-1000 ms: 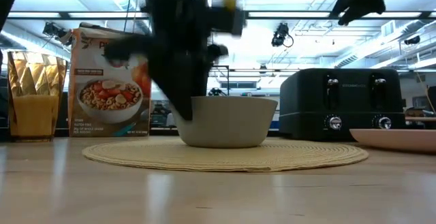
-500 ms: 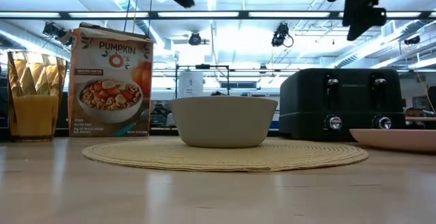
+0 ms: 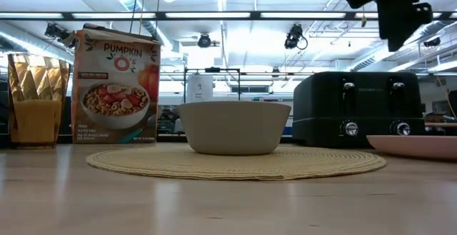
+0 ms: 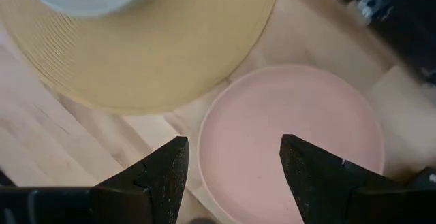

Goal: Arrange a breakfast setting
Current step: Put the pink plate on the bottom left of the gray bowl

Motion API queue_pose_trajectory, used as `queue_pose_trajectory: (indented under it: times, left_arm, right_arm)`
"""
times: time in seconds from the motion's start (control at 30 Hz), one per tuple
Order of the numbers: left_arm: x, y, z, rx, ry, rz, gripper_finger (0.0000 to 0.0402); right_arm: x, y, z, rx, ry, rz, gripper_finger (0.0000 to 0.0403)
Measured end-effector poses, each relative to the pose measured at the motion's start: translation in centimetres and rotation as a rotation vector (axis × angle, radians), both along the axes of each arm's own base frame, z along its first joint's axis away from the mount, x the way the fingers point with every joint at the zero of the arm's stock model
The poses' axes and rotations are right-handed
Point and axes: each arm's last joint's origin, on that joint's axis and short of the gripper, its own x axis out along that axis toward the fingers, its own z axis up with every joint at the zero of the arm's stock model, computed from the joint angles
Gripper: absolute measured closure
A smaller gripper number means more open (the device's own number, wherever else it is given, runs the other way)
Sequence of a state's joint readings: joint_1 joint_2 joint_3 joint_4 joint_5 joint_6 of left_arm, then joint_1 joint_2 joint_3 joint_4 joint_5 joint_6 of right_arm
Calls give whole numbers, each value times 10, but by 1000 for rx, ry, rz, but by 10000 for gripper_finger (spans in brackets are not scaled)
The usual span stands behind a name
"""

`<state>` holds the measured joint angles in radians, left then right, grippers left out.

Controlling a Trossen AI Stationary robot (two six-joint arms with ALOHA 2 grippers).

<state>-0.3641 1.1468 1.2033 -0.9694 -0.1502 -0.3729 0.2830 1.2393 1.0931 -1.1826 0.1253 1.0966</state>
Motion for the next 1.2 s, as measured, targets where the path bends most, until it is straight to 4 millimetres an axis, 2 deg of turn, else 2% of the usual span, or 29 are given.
queue_pose_trajectory:
  times: [0.13,0.27,0.47,0.6,0.93,1.03,1.2]
  left_arm:
    - [-23,5,9,-66,14,-67,199]
    - [-34,6,15,-78,-4,-133,199]
    - [-39,5,15,-131,31,-184,199]
    - [-41,5,12,-138,83,-195,199]
    - [-47,8,7,-112,155,-198,199]
    - [-47,6,-6,-101,199,-222,199]
    - [-43,3,-41,-133,273,-253,199]
  right_arm:
    - [14,12,-16,35,74,9,165]
    - [19,20,-26,51,117,9,165]
    - [19,27,-26,37,96,4,165]
    - [14,40,-27,50,104,70,165]
    - [0,63,-50,49,94,53,165]
    - [-5,68,-53,34,97,46,165]
    - [-10,76,-66,28,99,70,165]
